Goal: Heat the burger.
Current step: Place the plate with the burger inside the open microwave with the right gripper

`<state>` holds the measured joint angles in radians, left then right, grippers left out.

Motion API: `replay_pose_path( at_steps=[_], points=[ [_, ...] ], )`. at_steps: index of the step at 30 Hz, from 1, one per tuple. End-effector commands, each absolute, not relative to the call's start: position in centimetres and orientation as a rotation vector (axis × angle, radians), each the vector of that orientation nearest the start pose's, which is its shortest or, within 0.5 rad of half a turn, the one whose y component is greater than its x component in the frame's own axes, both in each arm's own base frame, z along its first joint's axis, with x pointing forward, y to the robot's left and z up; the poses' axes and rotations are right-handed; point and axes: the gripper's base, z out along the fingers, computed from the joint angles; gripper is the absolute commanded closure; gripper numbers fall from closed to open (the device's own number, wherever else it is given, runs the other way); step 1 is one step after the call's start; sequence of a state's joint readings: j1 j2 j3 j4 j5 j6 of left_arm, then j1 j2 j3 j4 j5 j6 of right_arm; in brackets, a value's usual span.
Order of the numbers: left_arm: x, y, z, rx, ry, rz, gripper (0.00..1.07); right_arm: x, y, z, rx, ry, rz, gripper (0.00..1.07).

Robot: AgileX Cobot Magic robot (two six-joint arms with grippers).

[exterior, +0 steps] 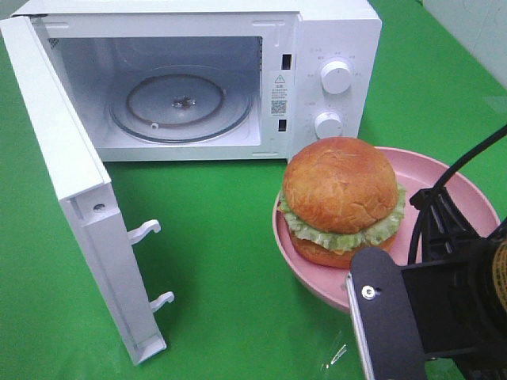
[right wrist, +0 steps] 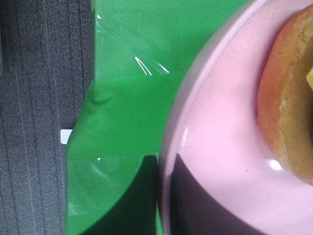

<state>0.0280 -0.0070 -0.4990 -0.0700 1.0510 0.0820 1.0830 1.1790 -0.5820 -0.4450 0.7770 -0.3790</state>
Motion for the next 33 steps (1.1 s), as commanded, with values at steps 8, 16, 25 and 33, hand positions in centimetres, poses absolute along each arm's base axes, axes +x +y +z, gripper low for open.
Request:
replay_pose_path(
  at_steps=[8,16,25,33],
  points=[
    [-0.8,-0.6,27.8,0.055,1.991,-0.019,0.21,11.7,15.7,21.9,-2.172,1.513,-0.342,1.07],
    [-0.8,-0.6,27.8,0.055,1.991,-0.019,0.21,13.8,14.2,22.0,-2.214,1.466,-0.370,1.07],
    [-0.8,-0.6,27.8,0.055,1.991,-0.019,0.21,15.6,12.8,21.9,-2.256,1.375,-0.321,1.07],
    [-0.8,-0.6,27.8,0.055,1.991,-0.019,0.21,16.5,11.6,21.9,-2.290,1.347,-0.330,1.07]
  ],
)
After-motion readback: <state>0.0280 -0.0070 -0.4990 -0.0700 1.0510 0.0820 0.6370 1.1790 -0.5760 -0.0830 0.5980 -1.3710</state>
